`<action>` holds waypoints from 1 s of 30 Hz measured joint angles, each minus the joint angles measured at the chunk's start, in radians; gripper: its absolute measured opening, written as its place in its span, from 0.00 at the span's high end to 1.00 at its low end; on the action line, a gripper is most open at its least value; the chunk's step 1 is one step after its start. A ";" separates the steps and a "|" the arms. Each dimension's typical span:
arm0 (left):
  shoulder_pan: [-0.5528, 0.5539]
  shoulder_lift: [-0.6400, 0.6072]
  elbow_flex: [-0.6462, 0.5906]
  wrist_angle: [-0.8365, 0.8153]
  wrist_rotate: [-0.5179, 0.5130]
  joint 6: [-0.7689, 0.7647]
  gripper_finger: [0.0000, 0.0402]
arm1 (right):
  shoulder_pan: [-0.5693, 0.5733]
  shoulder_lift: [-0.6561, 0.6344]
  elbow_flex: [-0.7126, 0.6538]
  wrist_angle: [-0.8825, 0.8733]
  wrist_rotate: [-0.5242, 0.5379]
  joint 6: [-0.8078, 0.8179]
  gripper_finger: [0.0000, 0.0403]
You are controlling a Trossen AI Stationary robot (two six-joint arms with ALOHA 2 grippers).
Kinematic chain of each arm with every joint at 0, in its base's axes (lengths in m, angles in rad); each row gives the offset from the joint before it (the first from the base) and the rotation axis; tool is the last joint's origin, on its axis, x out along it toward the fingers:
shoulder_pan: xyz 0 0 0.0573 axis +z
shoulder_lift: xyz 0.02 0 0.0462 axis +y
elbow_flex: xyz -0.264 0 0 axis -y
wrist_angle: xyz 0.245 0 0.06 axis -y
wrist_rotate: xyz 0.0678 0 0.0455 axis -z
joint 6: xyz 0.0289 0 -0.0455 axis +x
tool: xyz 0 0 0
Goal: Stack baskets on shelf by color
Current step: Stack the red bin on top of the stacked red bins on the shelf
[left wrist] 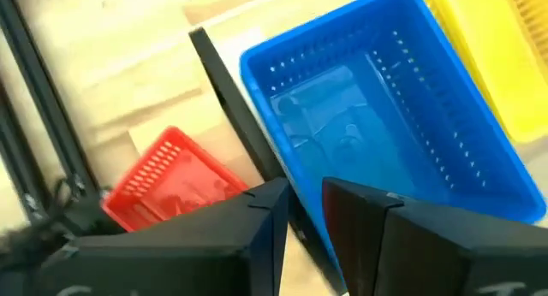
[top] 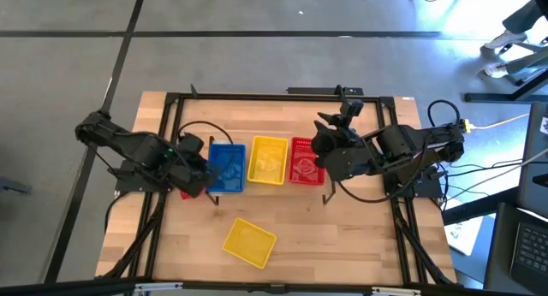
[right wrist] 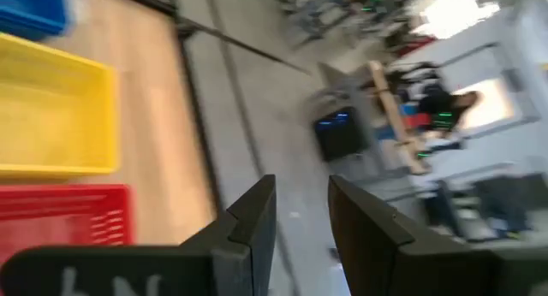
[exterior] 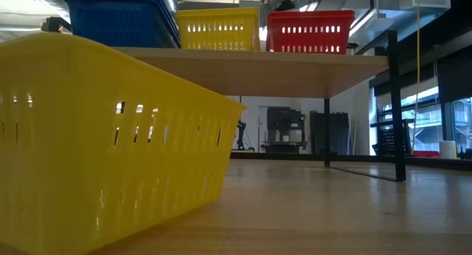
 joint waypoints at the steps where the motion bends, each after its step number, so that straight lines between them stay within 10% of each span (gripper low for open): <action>1: -0.003 -0.012 0.000 -0.002 -0.001 0.029 0.84 | 0.000 -0.006 0.000 -0.001 -0.032 0.006 0.72; 11: -0.123 -0.092 0.000 -0.019 0.199 0.423 0.84 | 0.001 -0.040 0.000 -0.003 -0.458 0.034 0.72; 30: -0.451 0.023 0.000 -0.032 0.179 0.420 0.84 | 0.000 -0.053 0.000 -0.014 -0.633 0.158 0.72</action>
